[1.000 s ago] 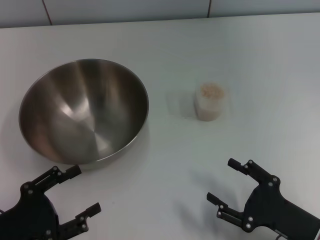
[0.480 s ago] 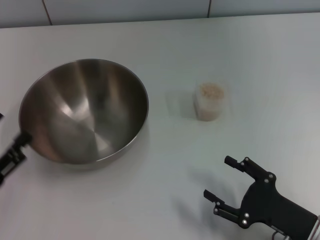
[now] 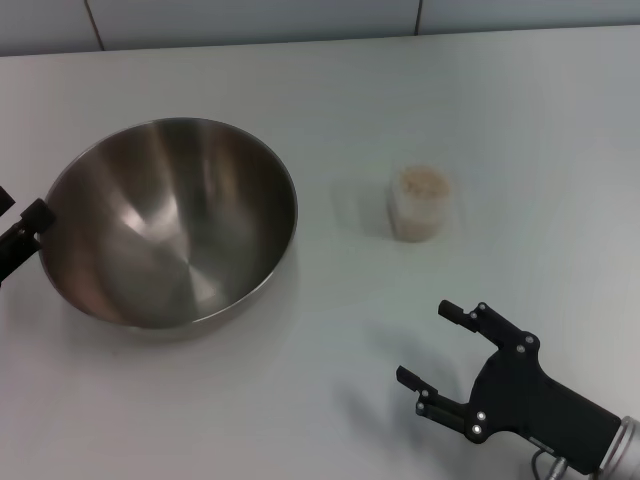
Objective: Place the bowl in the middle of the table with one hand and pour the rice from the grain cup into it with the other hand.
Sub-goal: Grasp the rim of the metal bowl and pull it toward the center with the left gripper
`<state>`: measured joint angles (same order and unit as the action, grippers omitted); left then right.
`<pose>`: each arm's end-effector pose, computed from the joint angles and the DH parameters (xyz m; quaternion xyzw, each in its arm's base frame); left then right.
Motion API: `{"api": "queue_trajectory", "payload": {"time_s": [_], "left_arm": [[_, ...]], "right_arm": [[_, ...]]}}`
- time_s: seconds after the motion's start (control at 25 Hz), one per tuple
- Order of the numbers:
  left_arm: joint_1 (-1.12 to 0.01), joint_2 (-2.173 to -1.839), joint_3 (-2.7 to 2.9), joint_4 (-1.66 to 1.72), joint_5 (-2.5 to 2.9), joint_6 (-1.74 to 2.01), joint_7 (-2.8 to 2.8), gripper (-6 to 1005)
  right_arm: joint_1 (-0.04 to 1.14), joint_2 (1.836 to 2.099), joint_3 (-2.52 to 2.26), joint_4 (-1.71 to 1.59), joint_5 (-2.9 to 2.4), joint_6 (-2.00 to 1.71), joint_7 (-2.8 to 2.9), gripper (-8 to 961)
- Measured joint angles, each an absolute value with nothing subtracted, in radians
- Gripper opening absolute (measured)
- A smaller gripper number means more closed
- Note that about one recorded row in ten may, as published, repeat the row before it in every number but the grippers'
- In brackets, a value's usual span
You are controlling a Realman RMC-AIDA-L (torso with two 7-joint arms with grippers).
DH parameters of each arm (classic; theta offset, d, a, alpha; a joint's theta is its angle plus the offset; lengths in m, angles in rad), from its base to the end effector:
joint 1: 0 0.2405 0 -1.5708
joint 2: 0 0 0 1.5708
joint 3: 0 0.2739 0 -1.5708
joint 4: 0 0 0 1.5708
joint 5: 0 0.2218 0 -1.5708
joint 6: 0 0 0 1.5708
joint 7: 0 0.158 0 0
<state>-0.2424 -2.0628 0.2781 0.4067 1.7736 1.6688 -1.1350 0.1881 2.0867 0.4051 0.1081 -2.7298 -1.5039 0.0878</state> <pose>-0.3720 0.2594 0.0229 -0.7787 -0.3218 -0.4214 0.3355 0.3318 0.1899 -0.1141 -0.8860 0.0698 0.3065 0.3409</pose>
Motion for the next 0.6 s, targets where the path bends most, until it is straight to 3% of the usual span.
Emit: {"api": "queue_trajectory", "payload": {"time_s": [0.6], "left_arm": [[-0.258, -2.059, 0.308, 0.462, 1.79, 1.529, -1.229, 783]], "right_arm": [[0.22, 2.086, 0.408, 0.116, -2.73, -1.448, 0.09, 809]]}}
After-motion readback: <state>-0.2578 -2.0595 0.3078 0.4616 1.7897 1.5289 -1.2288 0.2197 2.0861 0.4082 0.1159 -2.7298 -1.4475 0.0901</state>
